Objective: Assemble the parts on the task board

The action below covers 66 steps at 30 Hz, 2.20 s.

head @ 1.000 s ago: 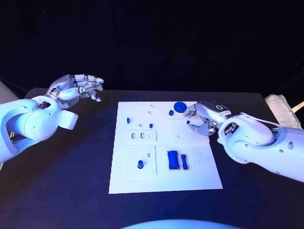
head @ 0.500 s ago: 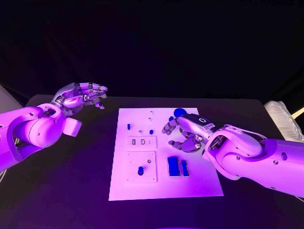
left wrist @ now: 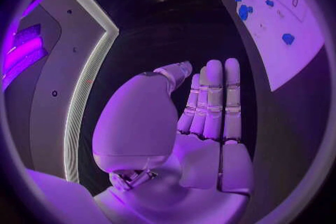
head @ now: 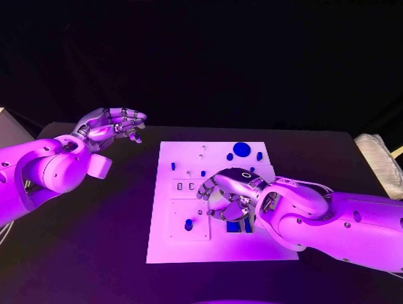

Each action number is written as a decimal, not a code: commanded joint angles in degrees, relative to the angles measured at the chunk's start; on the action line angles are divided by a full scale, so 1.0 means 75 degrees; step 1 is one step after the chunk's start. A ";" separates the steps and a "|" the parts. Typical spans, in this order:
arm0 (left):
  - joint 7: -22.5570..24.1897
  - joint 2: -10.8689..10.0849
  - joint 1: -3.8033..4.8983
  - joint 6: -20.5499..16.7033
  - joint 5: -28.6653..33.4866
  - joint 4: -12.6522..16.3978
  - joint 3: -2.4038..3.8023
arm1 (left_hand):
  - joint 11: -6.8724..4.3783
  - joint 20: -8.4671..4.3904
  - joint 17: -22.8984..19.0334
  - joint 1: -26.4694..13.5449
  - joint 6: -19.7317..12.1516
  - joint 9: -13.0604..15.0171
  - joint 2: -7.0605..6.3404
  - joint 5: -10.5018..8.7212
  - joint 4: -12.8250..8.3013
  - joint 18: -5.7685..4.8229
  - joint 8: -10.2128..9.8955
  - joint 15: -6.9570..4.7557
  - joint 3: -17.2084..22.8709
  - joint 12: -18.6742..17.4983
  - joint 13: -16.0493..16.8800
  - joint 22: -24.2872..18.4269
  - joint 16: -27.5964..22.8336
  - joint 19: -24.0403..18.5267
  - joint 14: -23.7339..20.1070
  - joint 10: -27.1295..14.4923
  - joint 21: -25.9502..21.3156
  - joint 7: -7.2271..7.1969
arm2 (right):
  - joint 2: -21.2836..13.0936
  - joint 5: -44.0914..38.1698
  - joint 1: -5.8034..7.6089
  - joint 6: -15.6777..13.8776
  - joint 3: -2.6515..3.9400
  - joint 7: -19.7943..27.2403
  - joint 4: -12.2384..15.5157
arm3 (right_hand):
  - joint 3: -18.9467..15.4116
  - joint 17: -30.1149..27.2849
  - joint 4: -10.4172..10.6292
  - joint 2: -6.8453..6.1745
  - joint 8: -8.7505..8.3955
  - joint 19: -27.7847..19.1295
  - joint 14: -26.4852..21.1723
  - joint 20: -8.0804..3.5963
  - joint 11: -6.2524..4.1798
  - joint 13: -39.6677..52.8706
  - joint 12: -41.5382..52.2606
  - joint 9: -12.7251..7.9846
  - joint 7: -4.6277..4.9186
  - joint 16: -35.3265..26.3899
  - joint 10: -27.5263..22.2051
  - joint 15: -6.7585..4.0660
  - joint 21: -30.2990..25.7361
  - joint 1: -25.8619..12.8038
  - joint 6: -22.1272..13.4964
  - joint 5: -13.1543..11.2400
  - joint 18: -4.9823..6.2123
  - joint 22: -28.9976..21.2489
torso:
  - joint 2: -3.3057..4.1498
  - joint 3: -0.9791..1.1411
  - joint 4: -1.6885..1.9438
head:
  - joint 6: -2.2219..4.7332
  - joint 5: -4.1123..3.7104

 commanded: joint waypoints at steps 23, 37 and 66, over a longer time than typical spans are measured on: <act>0.0083 0.0031 0.0000 0.0166 0.0004 0.0038 0.0005 | 0.0031 0.0006 -0.0008 -0.0043 -0.0057 -0.0014 -0.0017 -0.0031 -0.0052 0.0100 -0.0026 0.0057 -0.0022 -0.0011 -0.0016 -0.0013 0.0027 0.0053 0.0004 -0.0050 -0.0040 0.0151 | 0.0861 -0.0807 -0.0311 0.0500 -0.0043 -0.0431 -0.0180 | -0.0466 -0.0022 0.0131 0.0276 -0.0051 0.0064 0.0268 -0.0023 -0.0034 0.0021 0.0266 0.0052 -0.0009 0.0032 0.0024 -0.0050 -0.0030 0.0135 0.0033 0.0043 -0.0131 0.0396 | 0.0000 -0.0004 0.0003 | -0.0232 0.0143; 0.0059 0.0016 0.0000 0.0170 0.0003 0.0038 0.0005 | 0.0031 0.0006 -0.0008 -0.0043 -0.0057 -0.0014 -0.0017 -0.0031 -0.0052 0.0100 -0.0026 0.0057 -0.0022 -0.0011 -0.0016 -0.0013 0.0027 0.0053 0.0004 -0.0050 -0.0040 0.0151 | 0.0871 -0.0757 -0.0334 0.0365 -0.0044 -0.0341 -0.0155 | 0.0148 0.0116 0.0334 0.0448 0.0235 0.0223 0.0317 -0.0090 -0.0145 0.0042 0.0463 0.0221 -0.0093 0.0130 0.0727 -0.0139 0.0521 0.0145 0.0822 -0.0155 -0.0225 0.0665 | 0.0001 0.0009 -0.0002 | -0.0259 0.0161; 0.0015 -0.0009 0.0001 0.0173 0.0054 0.0048 0.0006 | 0.0039 0.0013 -0.0014 -0.0055 -0.0062 -0.0031 -0.0008 -0.0030 -0.0061 0.0100 -0.0021 0.0064 -0.0035 0.0000 -0.0033 -0.0019 0.0034 0.0054 -0.0003 -0.0057 -0.0050 0.0157 | 0.1012 -0.0838 -0.0382 0.0637 -0.0054 -0.0510 -0.0273 | 0.0268 0.0100 0.0493 0.0234 0.0244 0.0220 0.0312 -0.0117 -0.0131 0.0050 0.0256 0.0311 -0.0086 0.0146 0.0758 -0.0132 0.0565 -0.0128 0.0858 -0.0262 -0.0240 0.0738 | -0.0003 0.0004 -0.0005 | -0.0283 0.0118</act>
